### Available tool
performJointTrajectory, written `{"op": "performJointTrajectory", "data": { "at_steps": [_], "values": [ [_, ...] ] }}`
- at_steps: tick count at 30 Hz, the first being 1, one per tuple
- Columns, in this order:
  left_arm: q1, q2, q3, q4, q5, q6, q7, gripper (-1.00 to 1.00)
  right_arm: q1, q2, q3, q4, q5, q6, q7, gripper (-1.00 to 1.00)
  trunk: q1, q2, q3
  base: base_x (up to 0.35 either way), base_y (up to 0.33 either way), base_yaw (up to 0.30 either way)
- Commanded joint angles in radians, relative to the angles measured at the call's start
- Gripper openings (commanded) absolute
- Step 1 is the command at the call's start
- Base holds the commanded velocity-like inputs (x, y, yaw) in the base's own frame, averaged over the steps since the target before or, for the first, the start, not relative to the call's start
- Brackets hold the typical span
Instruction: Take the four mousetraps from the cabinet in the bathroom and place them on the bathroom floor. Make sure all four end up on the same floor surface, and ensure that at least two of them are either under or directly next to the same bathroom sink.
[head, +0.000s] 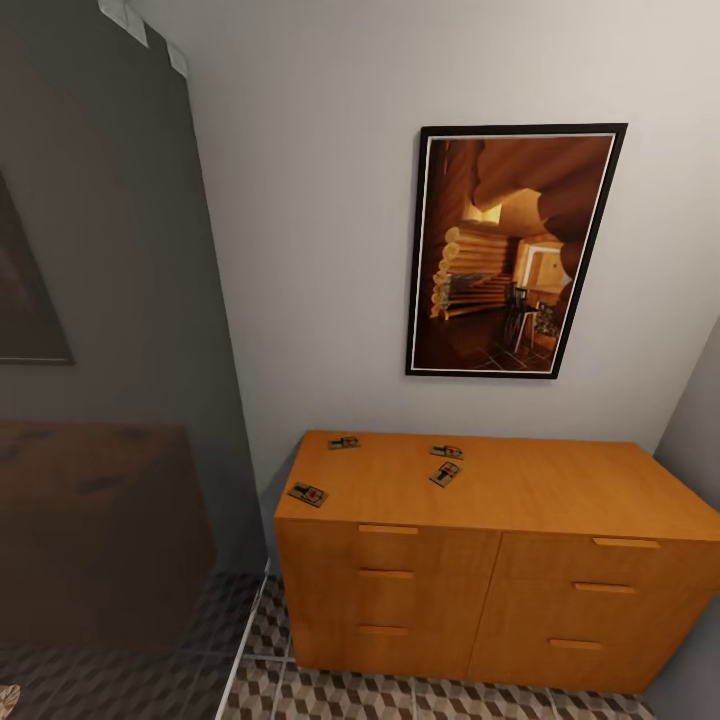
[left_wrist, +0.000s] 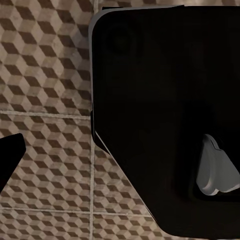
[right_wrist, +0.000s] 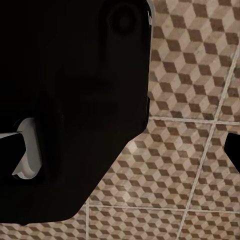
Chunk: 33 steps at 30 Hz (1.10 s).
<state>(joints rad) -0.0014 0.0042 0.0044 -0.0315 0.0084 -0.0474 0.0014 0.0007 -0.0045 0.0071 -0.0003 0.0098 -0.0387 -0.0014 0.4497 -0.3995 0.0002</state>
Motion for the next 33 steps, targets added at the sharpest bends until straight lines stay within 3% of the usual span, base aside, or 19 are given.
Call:
{"op": "performJointTrajectory", "data": {
  "at_steps": [1, 33],
  "values": [
    [0.0, 0.0, 0.0, 0.001, 0.001, -0.003, 0.0, 1.0, 0.0, 0.0, 0.001, 0.001, 0.001, -0.003, 0.0, 1.0, 0.0, 0.0, 0.0, 0.0, 0.0, 0.0],
    [0.0, -0.006, 0.001, -0.001, -0.001, -0.005, 0.001, 1.0, 0.0, 0.003, -0.006, 0.001, -0.009, -0.01, -0.011, 1.0, 0.0, 0.0, 0.0, 0.0, 0.0, 0.0]
  ]
}}
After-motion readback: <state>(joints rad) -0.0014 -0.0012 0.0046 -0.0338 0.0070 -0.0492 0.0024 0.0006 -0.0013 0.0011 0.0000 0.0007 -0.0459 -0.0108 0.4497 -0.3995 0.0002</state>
